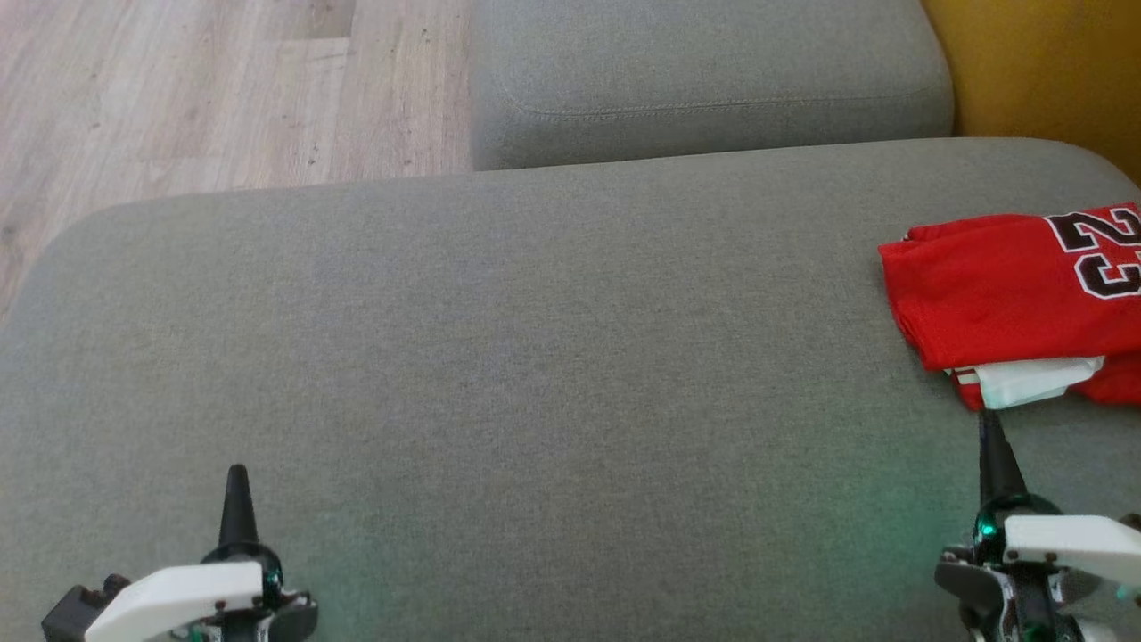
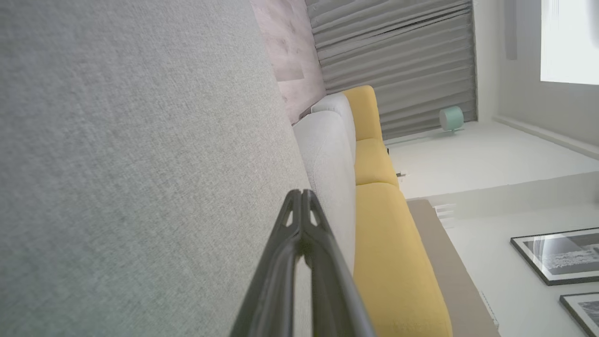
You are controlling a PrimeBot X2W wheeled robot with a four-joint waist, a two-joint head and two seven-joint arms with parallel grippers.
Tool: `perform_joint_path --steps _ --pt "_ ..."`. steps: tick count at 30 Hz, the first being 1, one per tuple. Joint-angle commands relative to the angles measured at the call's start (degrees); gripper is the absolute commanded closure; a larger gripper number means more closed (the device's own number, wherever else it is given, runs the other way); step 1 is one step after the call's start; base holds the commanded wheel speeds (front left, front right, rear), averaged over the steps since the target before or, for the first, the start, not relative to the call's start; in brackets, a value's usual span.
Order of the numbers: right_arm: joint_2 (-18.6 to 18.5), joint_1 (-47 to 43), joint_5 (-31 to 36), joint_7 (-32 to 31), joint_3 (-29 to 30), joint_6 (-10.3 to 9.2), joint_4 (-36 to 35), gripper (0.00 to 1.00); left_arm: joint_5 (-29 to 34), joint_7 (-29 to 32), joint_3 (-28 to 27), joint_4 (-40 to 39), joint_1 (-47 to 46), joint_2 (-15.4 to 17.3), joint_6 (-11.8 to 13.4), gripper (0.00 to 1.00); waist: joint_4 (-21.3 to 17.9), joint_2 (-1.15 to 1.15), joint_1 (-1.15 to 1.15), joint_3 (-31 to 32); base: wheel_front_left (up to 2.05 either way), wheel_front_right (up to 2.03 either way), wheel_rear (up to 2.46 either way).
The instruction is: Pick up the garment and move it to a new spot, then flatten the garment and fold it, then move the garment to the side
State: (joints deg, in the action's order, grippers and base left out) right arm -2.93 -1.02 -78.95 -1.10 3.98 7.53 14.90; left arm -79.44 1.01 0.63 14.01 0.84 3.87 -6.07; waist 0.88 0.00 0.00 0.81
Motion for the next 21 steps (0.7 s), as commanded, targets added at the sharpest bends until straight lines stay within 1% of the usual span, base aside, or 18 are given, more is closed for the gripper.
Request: perform_joint_path --steps 1,21 --pt "-1.2 3.7 -1.9 -0.7 -0.7 -0.04 -1.7 1.0 -1.7 0.4 -2.2 -1.4 -3.8 0.7 -0.6 1.0 -0.1 0.0 0.0 -0.1 0.0 0.0 0.0" --pt "-1.2 7.1 -14.6 -4.0 0.8 -0.04 -1.0 1.0 -14.5 3.8 -5.0 -0.1 -6.9 0.5 -1.4 1.0 -0.9 0.0 0.0 -1.0 0.0 0.0 0.0"
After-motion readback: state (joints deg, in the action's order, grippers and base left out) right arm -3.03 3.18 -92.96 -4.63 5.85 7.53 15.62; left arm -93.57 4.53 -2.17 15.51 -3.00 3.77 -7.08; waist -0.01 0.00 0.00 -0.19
